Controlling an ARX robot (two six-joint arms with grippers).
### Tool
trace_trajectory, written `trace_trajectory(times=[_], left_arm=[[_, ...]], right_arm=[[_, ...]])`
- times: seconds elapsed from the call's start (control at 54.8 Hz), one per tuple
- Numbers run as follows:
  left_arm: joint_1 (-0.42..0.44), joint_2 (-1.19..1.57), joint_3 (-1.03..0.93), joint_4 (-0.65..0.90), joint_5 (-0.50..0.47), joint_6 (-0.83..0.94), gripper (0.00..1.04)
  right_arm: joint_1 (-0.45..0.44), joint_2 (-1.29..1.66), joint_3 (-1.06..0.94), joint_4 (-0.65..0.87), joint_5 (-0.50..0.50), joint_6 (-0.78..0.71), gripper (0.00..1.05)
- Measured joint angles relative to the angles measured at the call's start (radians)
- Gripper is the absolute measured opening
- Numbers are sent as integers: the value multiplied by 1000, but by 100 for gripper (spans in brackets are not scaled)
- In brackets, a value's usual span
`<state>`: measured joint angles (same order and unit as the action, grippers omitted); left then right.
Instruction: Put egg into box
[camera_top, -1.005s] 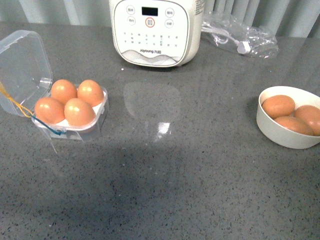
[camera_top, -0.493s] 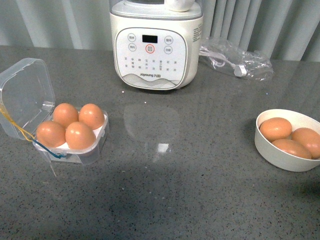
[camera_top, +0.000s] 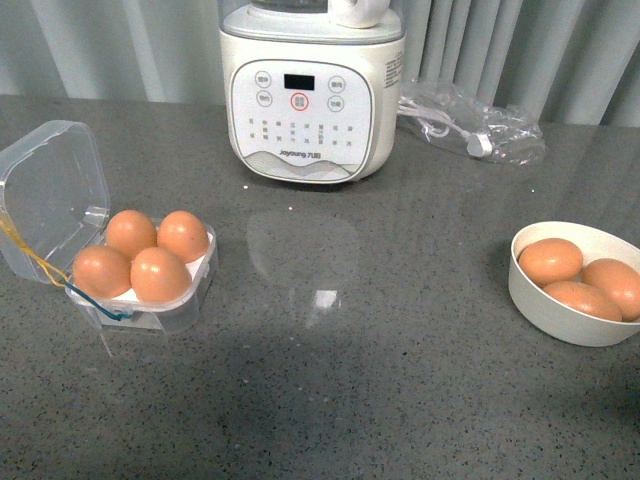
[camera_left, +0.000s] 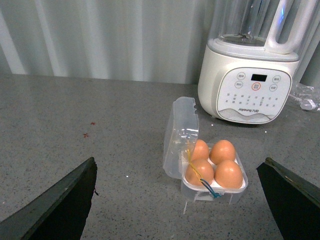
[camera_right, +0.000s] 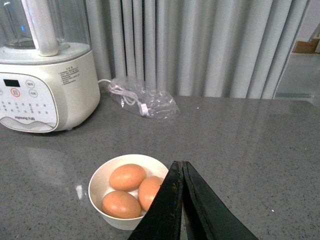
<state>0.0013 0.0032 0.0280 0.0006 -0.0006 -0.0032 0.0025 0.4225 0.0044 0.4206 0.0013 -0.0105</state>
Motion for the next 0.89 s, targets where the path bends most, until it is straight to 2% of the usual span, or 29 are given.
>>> trace_trajectory(times=[0.311,0.712,0.804,0.895], left_arm=[[0,0,0,0,0,0,98],[0,0,0,0,0,0,98],[0,0,0,0,0,0,98],[0,0,0,0,0,0,98]], right_arm=[[0,-139,0,-135,0,0,3],[0,-243,0,-238,0,0,3],[0,-378,0,-409,-3,0,3],[0,-418,0,-416,-3,0,3]])
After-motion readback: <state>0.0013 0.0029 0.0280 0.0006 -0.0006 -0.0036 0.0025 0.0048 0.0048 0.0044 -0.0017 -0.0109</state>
